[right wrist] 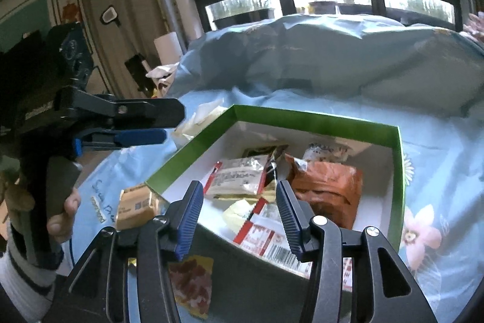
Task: Organize snacks
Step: 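Move the right tool to the yellow-purple striped pouch beside the box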
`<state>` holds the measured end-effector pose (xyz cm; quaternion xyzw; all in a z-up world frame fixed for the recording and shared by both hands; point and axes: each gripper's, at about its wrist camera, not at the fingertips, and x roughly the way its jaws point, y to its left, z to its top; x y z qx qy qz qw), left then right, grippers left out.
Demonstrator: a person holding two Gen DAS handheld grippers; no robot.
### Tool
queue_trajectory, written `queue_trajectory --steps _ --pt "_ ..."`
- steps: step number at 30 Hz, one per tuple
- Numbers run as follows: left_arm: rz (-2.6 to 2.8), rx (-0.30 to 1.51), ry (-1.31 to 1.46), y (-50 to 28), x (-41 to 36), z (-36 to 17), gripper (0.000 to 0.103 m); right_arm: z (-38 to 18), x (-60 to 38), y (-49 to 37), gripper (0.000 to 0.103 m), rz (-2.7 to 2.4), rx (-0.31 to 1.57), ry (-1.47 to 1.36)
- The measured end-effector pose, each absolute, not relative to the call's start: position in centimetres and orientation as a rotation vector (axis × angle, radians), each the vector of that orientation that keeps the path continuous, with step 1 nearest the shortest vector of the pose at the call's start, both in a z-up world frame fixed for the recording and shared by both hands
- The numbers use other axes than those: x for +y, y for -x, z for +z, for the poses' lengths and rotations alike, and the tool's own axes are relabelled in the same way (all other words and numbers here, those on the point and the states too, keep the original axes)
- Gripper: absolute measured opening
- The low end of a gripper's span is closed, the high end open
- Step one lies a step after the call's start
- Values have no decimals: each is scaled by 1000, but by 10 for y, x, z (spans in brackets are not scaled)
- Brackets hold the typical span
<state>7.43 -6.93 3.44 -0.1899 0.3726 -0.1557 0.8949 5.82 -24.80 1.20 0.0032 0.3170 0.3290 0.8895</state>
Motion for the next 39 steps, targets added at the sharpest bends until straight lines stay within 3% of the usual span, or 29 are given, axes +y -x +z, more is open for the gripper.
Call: queue_trajectory --steps 17,20,22,39 --pt "-213 846 306 -33 -64 0 103 -4 -269 -33 52 522 713 15" --pt "-213 862 306 -26 -65 -6 103 -2 -272 -27 60 509 703 22" --pt "-221 863 308 -22 -65 -7 103 0 -273 -23 60 510 692 21" --pt "-279 883 484 19 -28 -18 103 -13 -273 -6 61 614 756 -64"
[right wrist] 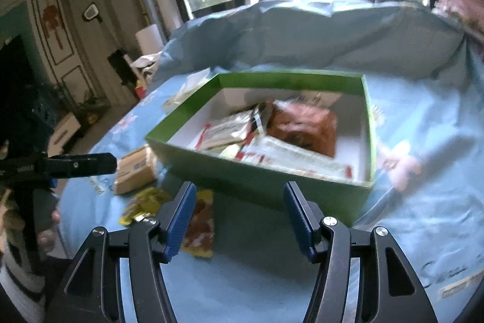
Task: Organize snacks
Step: 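Move the right tool to the yellow-purple striped pouch beside the box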
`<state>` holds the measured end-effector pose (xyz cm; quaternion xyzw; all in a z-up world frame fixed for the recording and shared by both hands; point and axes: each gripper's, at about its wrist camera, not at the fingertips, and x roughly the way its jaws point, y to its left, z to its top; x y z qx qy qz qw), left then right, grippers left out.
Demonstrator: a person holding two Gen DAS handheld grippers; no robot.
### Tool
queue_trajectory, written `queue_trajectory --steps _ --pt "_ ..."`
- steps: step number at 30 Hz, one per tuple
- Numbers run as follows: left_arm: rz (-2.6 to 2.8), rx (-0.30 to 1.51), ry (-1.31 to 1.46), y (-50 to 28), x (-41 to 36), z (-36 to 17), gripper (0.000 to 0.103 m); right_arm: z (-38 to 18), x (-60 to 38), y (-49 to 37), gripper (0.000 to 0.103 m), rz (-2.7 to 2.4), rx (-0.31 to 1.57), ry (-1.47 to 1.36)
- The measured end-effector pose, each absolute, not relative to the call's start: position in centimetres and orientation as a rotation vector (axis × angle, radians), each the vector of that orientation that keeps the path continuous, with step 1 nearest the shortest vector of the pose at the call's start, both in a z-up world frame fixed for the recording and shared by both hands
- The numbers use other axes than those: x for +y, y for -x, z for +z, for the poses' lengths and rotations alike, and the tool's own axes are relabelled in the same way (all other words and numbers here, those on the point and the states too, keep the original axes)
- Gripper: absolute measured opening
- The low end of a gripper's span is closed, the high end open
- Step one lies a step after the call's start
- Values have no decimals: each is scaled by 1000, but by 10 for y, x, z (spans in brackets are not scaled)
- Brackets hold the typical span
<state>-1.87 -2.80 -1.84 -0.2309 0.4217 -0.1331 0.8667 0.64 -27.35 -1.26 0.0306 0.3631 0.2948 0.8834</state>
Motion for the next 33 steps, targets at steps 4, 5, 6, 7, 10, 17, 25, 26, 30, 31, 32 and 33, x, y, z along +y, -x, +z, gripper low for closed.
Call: queue_trajectory --steps 4,5,6,7,10,17,25,26,30,31,32,33 --pt "-326 911 549 28 -18 -26 103 -24 -268 -7 61 616 796 -67" --pt "-334 918 565 30 -17 -28 103 -26 -267 -7 61 622 803 -70" --pt "-337 929 581 32 -14 -31 103 -27 -265 -7 61 630 809 -74" --pt "-342 942 592 33 -13 -34 103 -29 -264 -7 61 639 815 -80" --pt "-350 978 626 34 -10 -41 103 -32 -262 -8 61 648 828 -83" --pt "-344 1034 692 32 -4 -57 102 -40 -260 -8 61 657 858 -96" --pt "-380 1040 789 28 6 -68 102 -47 -261 -12 61 667 882 -118" --pt "-386 1040 798 28 7 -69 102 -48 -261 -13 61 669 887 -124" --pt "-399 1036 798 27 4 -68 102 -54 -256 -19 61 691 909 -148" --pt "-398 1036 791 27 3 -67 101 -56 -254 -21 61 699 918 -155" --pt "-399 1035 790 26 1 -66 100 -58 -253 -22 61 707 925 -160" --pt "-405 1035 793 26 0 -66 97 -59 -251 -22 61 715 928 -164"
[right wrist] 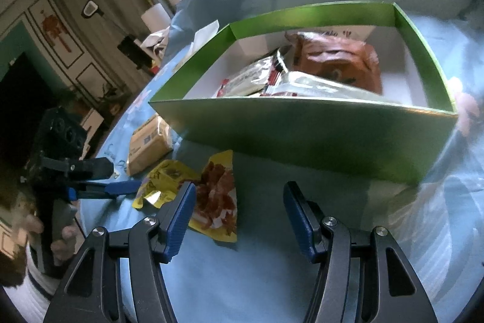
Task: Organize snacks
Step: 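Move the right tool to the yellow-purple striped pouch beside the box, then grasp the yellow-purple striped pouch with the right gripper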
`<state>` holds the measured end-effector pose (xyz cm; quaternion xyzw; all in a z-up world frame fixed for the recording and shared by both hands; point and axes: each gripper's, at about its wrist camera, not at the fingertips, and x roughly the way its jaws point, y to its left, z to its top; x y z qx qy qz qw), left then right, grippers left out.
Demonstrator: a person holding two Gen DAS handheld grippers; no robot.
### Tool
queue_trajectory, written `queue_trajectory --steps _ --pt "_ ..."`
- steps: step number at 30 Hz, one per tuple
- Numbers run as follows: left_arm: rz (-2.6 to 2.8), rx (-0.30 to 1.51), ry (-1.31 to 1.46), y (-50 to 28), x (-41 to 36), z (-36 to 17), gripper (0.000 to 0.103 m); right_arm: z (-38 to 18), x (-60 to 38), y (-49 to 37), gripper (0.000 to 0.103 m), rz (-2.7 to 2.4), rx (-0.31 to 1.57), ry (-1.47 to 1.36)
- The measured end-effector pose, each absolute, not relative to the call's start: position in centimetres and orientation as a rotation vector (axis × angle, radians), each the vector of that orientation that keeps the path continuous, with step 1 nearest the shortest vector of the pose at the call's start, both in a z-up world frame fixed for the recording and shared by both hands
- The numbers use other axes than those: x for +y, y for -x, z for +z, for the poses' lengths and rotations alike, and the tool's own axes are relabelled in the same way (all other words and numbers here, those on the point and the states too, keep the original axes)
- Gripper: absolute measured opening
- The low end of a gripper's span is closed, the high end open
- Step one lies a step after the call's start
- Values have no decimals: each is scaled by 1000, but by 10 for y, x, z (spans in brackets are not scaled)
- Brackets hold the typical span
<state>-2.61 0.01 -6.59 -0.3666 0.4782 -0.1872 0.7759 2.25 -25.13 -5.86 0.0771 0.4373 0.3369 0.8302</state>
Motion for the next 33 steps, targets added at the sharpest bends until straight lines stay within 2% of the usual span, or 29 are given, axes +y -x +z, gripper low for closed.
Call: queue_trajectory --steps 2,3,5,6,9,19,22,23,24,26,29,31,33 --pt "-412 1042 795 26 -2 -67 89 -62 -248 -24 61 722 940 -165" --pt "-412 1046 795 26 -2 -69 79 -62 -246 -25 61 726 942 -166" --pt "-422 1059 804 25 -5 -72 66 -64 -243 -26 60 729 946 -165" --pt "-423 1067 808 25 -6 -74 63 -64 -242 -27 56 728 946 -163" --pt "-419 1060 813 24 -7 -74 63 -65 -242 -29 44 695 947 -139" --pt "-485 1031 847 25 -10 -72 62 -69 -259 -35 38 685 958 -190" --pt "-497 1023 887 24 -5 -74 62 -70 -263 -36 34 686 960 -206" --pt "-494 1025 891 24 -3 -75 62 -70 -264 -36 30 683 960 -204" --pt "-470 1037 871 24 -3 -76 61 -70 -265 -36 25 685 959 -201" --pt "-416 1073 789 22 -13 -75 52 -70 -265 -35 20 692 961 -201" --pt "-393 1070 769 22 -15 -71 51 -71 -264 -35 20 676 968 -181" --pt "-375 1087 793 21 -10 -74 43 -70 -262 -35 20 660 966 -157" --pt "-374 1105 779 21 -11 -75 42 -73 -265 -37 20 660 973 -176"
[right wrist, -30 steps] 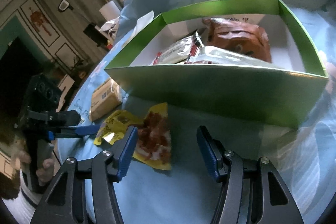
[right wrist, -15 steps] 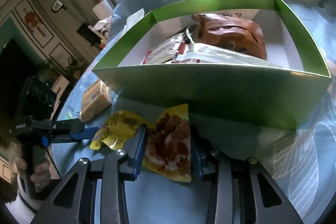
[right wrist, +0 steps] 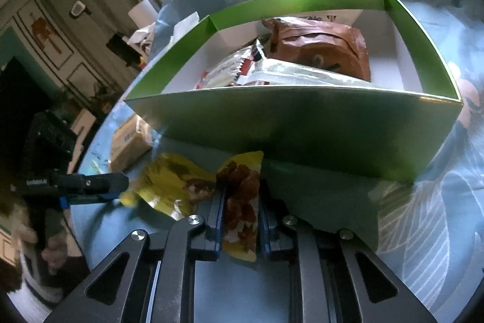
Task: Organize snacks
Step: 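Grasp the yellow-purple striped pouch with the right gripper, then lift and carry the yellow-purple pouch over the green box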
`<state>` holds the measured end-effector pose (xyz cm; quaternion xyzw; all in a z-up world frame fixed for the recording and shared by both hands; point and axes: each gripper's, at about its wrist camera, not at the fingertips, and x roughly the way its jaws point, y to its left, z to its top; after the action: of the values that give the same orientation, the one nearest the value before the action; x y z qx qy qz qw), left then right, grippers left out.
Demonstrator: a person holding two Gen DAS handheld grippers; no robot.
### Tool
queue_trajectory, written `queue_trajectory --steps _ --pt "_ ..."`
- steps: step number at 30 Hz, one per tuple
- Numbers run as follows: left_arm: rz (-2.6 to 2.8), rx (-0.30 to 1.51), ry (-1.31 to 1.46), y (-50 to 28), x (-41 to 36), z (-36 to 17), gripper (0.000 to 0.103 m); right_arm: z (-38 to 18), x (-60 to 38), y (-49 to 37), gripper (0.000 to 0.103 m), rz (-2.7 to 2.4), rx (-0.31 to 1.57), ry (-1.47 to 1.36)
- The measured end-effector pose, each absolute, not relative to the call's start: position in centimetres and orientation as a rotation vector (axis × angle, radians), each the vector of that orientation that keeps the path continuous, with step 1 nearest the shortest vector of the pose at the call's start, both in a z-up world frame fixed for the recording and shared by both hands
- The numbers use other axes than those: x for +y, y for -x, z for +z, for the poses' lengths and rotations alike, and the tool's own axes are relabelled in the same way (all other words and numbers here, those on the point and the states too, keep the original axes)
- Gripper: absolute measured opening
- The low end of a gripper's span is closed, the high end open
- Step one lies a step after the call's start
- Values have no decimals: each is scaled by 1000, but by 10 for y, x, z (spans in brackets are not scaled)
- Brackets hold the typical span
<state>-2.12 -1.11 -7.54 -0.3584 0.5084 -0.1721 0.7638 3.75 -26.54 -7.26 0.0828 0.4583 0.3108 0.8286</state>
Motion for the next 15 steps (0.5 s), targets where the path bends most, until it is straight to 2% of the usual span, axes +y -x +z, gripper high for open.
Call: queue_trajectory --steps 5,6,9,13,15 --pt "-382 1103 833 16 -7 -79 39 -74 -270 -39 20 682 979 -209" --pt "-381 1102 841 16 -7 -78 33 -73 -267 -37 20 685 974 -191" --pt "-350 1101 805 14 -11 -76 24 -72 -264 -36 20 681 967 -168" --pt "-317 1084 712 13 -23 -66 25 -71 -266 -34 20 675 958 -164" --pt "-300 1067 668 15 -27 -60 25 -66 -264 -29 17 671 935 -134"
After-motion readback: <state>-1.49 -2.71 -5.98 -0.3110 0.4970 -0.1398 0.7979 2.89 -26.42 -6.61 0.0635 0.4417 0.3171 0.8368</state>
